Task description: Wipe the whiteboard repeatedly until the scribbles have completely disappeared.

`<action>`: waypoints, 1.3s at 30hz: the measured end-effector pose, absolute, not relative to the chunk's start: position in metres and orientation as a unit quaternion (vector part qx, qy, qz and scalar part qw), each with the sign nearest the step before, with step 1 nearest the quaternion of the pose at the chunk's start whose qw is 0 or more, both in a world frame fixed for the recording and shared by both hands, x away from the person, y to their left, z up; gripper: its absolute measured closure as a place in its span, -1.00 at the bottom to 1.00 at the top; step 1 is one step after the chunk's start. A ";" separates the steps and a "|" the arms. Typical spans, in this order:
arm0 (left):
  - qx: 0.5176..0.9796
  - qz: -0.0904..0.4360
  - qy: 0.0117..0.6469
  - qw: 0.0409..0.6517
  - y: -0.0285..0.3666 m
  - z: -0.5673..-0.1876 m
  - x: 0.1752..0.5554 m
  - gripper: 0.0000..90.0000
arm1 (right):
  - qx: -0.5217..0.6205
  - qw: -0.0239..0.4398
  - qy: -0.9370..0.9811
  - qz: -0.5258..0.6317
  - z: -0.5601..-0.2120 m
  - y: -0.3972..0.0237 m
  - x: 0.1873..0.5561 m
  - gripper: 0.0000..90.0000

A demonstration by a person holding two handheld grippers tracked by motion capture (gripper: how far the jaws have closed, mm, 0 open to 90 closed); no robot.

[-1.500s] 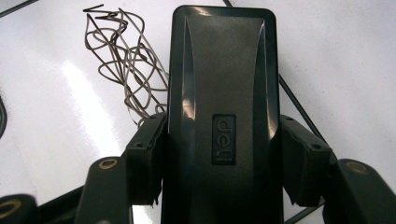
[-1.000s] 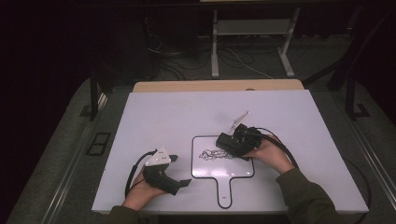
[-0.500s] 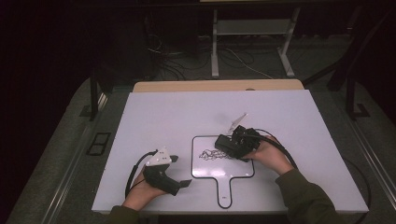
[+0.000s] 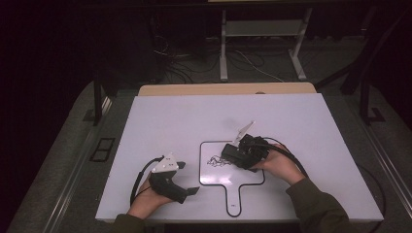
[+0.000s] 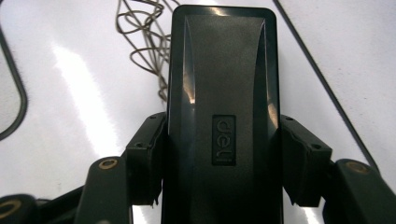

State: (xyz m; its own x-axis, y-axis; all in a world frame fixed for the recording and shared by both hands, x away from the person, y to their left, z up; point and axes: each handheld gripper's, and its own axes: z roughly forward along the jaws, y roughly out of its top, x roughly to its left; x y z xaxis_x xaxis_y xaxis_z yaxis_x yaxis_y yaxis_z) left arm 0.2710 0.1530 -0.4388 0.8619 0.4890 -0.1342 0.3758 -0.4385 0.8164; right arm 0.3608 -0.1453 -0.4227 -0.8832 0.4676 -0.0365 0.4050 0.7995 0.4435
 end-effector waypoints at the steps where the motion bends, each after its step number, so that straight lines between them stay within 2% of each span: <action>1: 0.846 0.061 0.256 0.464 0.153 -0.439 0.271 -1.00 | 0.226 0.072 0.947 0.216 -0.423 -0.145 0.360 -0.15; 23: 0.848 0.061 0.254 0.461 0.152 -0.439 0.271 -1.00 | 0.284 0.082 0.931 0.215 -0.423 -0.173 0.377 -0.15; 39: 0.848 0.061 0.254 0.461 0.153 -0.439 0.271 -1.00 | 0.261 0.070 0.939 0.213 -0.422 -0.161 0.368 -0.16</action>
State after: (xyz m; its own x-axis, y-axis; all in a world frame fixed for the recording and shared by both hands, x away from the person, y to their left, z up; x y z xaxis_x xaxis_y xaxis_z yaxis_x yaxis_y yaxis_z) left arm 0.2710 0.1529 -0.4389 0.8640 0.4863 -0.1309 0.3743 -0.4461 0.8130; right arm 0.3679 -0.1611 -0.4223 -0.8538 0.5203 -0.0199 0.4607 0.7727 0.4368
